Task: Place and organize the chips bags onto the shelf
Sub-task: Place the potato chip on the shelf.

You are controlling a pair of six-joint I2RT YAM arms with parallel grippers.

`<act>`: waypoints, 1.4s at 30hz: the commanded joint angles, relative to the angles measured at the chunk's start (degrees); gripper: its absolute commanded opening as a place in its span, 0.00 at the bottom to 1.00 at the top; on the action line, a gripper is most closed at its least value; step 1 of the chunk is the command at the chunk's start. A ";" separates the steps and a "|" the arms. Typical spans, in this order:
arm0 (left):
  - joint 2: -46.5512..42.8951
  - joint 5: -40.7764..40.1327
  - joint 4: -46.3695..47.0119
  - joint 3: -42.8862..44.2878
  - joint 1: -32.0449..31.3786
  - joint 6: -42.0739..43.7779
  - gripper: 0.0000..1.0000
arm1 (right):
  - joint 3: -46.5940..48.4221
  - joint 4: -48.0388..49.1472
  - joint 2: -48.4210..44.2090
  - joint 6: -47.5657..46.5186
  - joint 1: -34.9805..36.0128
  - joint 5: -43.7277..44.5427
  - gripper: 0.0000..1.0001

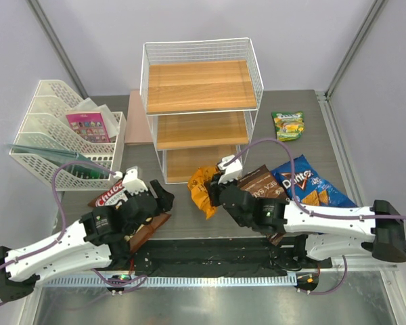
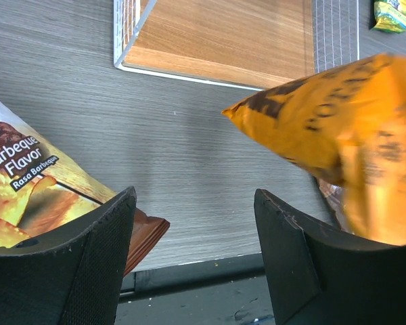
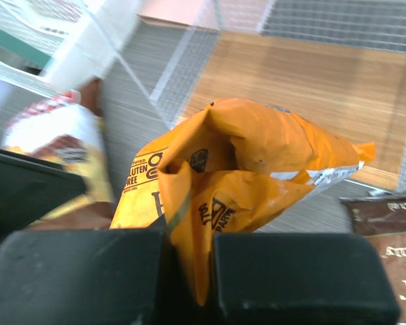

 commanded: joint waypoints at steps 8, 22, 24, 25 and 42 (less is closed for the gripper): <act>-3.02 -3.20 -3.71 1.94 -0.04 -1.04 0.70 | -10.84 47.80 8.70 -15.12 -0.19 15.06 0.01; -3.20 -2.59 -4.67 1.50 -0.04 -0.78 0.70 | -20.18 77.42 22.50 -17.71 -11.60 9.97 0.01; -3.12 -2.41 -4.06 1.24 -0.04 -0.86 0.70 | -20.37 76.55 23.56 -15.34 -14.76 6.11 0.01; -2.94 -2.41 -4.05 1.15 -0.04 -0.86 0.70 | -20.37 76.37 23.99 -15.24 -15.21 5.66 0.01; 0.75 -2.50 -3.00 2.73 -0.04 0.98 0.70 | -13.34 74.36 35.25 -12.09 -19.61 1.51 0.01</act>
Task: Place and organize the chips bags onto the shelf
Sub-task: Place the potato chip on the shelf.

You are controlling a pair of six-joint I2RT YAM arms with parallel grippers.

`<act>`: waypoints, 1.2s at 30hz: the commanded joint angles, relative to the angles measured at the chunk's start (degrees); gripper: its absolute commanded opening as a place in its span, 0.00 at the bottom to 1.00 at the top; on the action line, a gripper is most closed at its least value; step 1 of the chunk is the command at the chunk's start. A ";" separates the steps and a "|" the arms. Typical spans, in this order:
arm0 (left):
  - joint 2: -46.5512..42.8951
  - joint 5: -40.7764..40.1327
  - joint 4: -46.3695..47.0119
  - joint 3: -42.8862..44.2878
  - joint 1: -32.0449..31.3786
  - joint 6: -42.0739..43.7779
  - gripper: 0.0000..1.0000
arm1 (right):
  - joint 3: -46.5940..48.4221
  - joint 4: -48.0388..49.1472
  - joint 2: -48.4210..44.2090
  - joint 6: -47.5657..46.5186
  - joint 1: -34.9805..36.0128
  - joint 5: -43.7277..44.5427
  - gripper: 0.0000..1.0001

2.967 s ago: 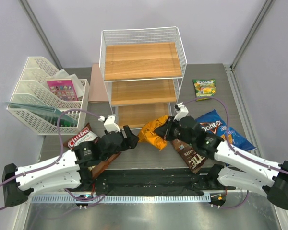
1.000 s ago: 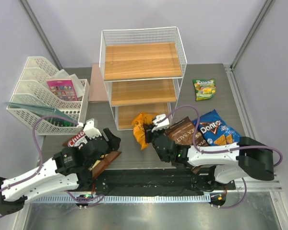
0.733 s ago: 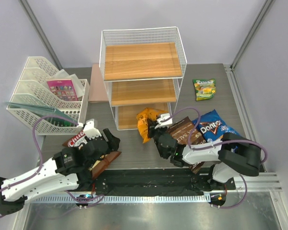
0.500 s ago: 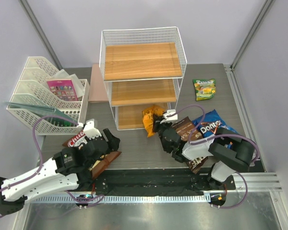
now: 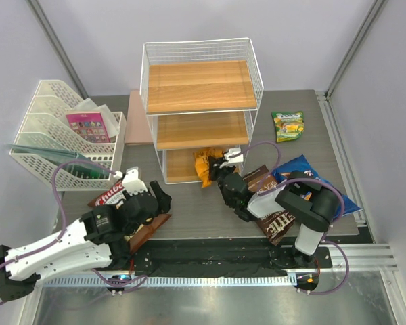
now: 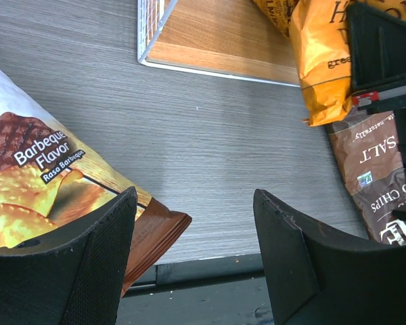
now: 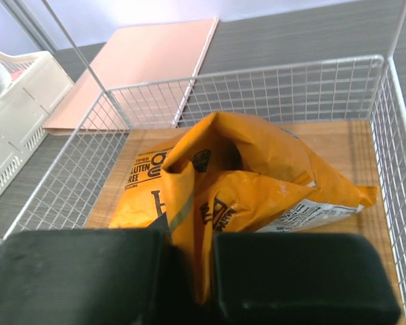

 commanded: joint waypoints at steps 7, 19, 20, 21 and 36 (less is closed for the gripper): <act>0.49 -2.17 1.59 1.77 -0.04 1.03 0.70 | 2.27 -4.87 3.00 8.38 -0.18 6.78 0.01; -0.47 -3.57 0.36 1.77 -0.04 0.94 0.70 | 12.20 -45.04 -3.32 34.21 -0.01 15.03 0.01; -0.65 -3.66 0.10 1.95 -0.04 0.94 0.70 | 12.81 -46.80 -3.50 36.93 -0.09 15.65 0.01; -0.74 -3.84 -0.25 2.30 -0.04 0.94 0.70 | 13.77 -49.00 -3.68 37.74 -0.01 16.27 0.01; -3.64 -5.16 -4.04 3.18 -0.04 -0.03 0.70 | 19.41 -55.08 2.03 48.29 1.75 10.12 0.01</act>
